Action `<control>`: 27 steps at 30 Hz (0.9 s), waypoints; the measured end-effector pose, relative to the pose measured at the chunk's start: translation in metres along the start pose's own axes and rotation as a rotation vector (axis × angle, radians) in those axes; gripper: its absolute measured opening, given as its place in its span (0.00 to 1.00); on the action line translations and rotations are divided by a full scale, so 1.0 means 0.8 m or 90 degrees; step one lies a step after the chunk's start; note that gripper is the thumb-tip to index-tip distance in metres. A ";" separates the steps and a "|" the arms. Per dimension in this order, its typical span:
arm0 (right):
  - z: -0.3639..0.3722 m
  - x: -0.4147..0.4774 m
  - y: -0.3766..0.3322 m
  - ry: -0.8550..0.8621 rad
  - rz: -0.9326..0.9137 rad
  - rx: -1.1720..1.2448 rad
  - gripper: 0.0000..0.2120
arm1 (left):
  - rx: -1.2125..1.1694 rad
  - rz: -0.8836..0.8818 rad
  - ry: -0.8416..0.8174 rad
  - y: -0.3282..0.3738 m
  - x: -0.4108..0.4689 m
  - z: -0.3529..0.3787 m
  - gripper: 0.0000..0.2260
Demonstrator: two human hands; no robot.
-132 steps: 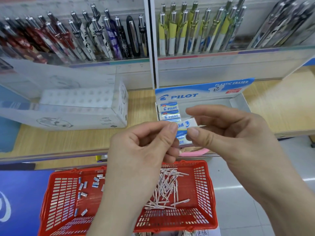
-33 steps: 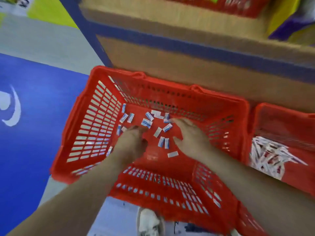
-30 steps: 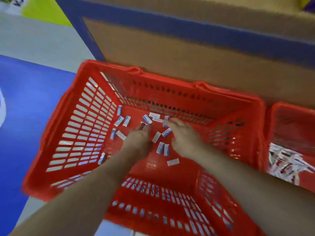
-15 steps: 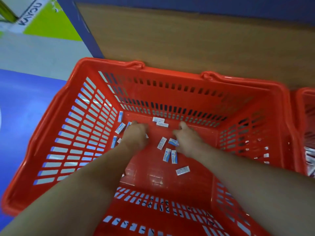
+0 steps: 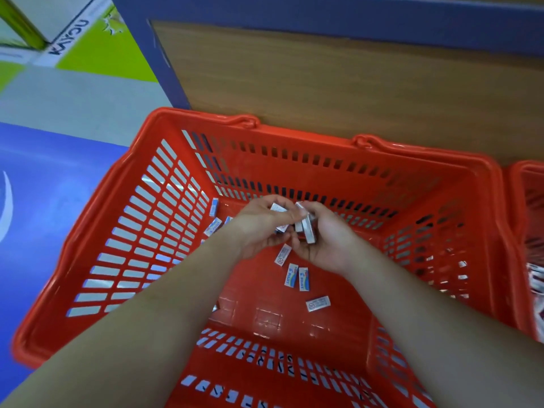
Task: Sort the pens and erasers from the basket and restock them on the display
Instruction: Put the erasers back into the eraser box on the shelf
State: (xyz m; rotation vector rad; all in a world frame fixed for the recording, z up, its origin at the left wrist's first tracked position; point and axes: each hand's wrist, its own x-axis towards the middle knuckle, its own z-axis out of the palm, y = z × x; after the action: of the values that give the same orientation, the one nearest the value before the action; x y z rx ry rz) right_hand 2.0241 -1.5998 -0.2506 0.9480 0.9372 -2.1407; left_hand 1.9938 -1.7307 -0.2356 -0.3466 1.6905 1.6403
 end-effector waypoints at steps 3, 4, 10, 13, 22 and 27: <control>0.002 -0.009 -0.003 -0.006 -0.021 -0.002 0.16 | 0.054 0.069 0.031 0.006 -0.010 0.005 0.08; 0.004 -0.013 -0.006 -0.011 -0.026 -0.016 0.15 | 0.059 0.081 0.047 0.011 -0.016 0.006 0.08; 0.033 -0.072 -0.028 -0.044 -0.091 -0.126 0.13 | -0.121 0.056 0.172 0.052 -0.074 0.026 0.07; 0.049 -0.131 -0.039 -0.097 -0.064 -0.133 0.14 | -0.147 0.053 0.158 0.077 -0.128 0.038 0.06; 0.130 -0.356 -0.096 -0.092 -0.020 -0.158 0.17 | -0.064 0.172 0.146 0.229 -0.318 0.090 0.02; 0.185 -0.493 -0.157 -0.013 -0.153 -0.155 0.11 | 0.252 0.291 0.206 0.343 -0.412 0.116 0.04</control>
State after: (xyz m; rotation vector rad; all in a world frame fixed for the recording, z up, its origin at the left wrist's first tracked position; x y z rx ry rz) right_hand 2.0969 -1.5517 0.1805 0.7232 1.3233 -2.1604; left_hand 2.0707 -1.7008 0.1950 -0.0261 2.4265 1.5592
